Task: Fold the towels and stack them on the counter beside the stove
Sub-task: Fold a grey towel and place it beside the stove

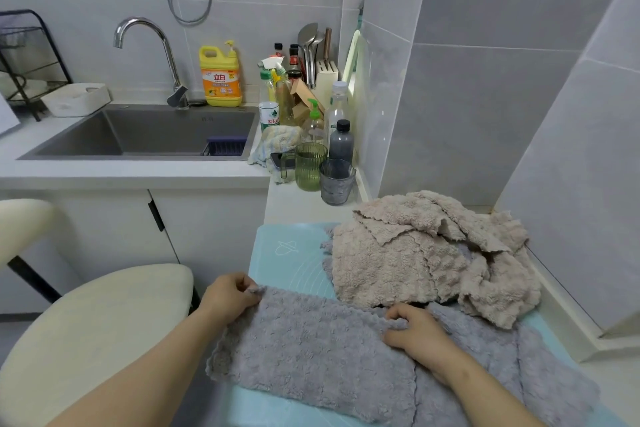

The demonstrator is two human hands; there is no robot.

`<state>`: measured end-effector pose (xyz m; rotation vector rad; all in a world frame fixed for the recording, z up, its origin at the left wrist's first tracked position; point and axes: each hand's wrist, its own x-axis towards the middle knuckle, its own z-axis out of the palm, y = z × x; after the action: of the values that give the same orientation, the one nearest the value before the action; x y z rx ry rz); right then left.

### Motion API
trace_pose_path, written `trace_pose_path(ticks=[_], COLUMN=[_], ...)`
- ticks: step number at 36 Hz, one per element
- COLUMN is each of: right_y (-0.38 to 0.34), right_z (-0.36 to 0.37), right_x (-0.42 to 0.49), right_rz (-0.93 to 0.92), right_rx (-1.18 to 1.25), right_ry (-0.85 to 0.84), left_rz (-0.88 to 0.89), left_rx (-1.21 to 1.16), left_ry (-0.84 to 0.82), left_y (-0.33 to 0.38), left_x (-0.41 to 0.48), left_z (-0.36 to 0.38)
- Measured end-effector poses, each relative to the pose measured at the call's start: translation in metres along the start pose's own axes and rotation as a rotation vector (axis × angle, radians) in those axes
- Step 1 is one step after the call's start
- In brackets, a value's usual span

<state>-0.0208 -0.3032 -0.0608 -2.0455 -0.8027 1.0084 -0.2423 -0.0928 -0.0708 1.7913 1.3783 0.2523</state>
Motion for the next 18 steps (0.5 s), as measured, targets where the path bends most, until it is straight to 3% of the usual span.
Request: trace_pose_path(ticks=[12, 18], right_y=[0.006, 0.011], right_z=[0.002, 0.006], right_x=[0.013, 0.017], right_rz=[0.059, 0.124], right_rx=[0.226, 0.214], right_ry=[0.044, 0.062], left_rz=[-0.011, -0.087], left_rx=[-0.266, -0.22], left_ry=[0.057, -0.01], left_y=[-0.003, -0.002], left_x=[-0.003, -0.005], left_z=[-0.002, 0.001])
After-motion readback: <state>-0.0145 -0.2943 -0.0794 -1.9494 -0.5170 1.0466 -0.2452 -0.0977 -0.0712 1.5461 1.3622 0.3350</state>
